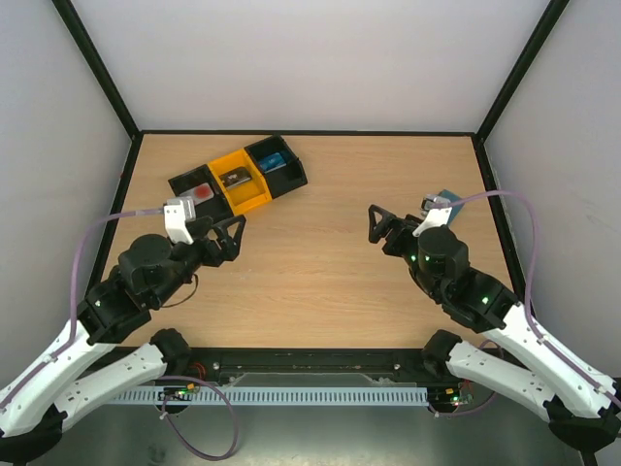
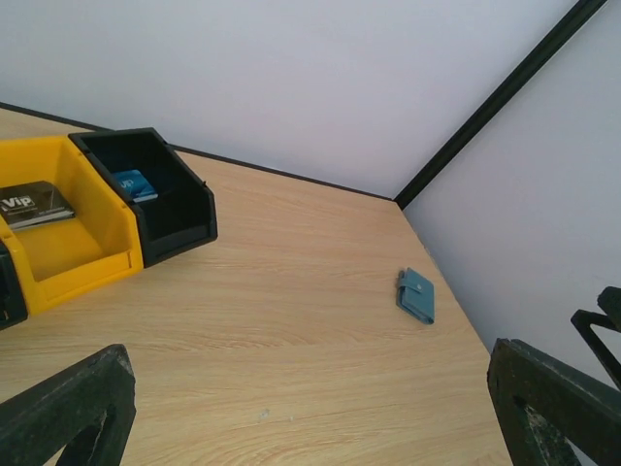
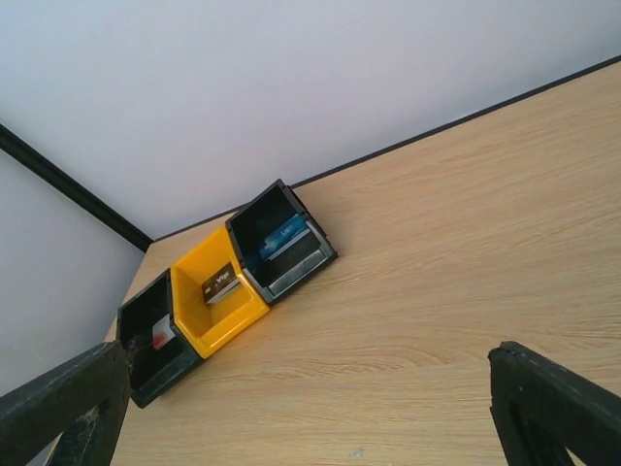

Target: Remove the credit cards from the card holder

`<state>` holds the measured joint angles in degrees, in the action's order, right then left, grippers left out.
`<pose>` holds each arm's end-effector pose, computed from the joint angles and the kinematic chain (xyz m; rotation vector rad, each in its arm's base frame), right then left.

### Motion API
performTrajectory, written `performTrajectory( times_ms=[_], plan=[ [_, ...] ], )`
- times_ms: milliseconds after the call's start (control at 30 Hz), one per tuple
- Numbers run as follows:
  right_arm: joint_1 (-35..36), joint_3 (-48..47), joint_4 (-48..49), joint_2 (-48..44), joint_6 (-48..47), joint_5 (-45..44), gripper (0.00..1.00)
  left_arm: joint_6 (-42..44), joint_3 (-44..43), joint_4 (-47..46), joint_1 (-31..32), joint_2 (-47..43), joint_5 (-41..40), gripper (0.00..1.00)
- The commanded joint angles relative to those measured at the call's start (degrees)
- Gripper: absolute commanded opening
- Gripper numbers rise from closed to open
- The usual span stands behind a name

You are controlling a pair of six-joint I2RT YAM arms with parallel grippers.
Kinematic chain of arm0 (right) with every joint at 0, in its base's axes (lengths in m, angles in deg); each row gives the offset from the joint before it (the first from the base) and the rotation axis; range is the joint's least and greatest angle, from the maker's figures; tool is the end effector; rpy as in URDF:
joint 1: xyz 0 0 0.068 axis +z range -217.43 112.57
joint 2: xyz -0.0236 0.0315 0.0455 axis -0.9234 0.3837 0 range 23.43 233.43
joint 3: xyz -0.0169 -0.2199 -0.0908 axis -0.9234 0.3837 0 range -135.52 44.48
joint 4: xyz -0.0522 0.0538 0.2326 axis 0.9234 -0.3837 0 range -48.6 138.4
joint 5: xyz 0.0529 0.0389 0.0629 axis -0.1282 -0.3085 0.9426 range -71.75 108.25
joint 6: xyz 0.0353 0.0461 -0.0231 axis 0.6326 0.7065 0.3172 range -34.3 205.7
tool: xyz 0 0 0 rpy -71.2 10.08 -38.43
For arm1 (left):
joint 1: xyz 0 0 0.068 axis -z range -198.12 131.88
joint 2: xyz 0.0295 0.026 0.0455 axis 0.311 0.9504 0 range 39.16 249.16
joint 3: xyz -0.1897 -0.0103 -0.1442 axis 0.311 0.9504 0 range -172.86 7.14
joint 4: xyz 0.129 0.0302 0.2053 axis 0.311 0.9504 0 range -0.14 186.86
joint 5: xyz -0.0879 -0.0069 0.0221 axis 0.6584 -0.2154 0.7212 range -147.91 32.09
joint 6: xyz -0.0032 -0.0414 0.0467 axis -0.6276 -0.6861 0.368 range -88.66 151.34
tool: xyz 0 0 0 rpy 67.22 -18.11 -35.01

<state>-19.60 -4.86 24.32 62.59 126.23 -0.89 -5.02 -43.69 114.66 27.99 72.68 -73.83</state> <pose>0.1263 0.1162 0.3283 0.1263 1.8679 0.7881 0.1112 -0.0968 0.3487 -0.0651 1.7672 -0.8300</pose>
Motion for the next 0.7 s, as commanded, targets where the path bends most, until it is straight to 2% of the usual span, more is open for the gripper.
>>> performTrajectory(
  times_ms=[0, 133, 233, 500, 667],
  plan=[
    [-0.3, 1.6, 2.6, -1.8, 0.5, 0.0, 0.98, 0.9, 0.9, -0.5, 0.3, -0.5, -1.6, 1.00],
    [-0.3, 6.1, 11.3, -4.6, 2.2, -0.5, 0.98, 2.4, 2.6, -0.7, 0.2, -0.8, -1.5, 1.00],
    [-0.3, 7.4, 11.9, -3.5, 4.9, -7.5, 0.98, 3.7, 3.7, 0.1, 0.3, -0.2, -3.1, 1.00],
    [-0.9, 5.8, 11.0, 11.1, 0.1, -22.4, 0.98, 6.2, 7.0, 2.6, 0.3, -0.2, -6.5, 1.00],
    [-7.9, 4.6, 15.2, 20.7, -3.8, -23.1, 0.98, 9.3, 11.7, -0.4, 0.3, -3.9, -4.2, 1.00]
  ],
)
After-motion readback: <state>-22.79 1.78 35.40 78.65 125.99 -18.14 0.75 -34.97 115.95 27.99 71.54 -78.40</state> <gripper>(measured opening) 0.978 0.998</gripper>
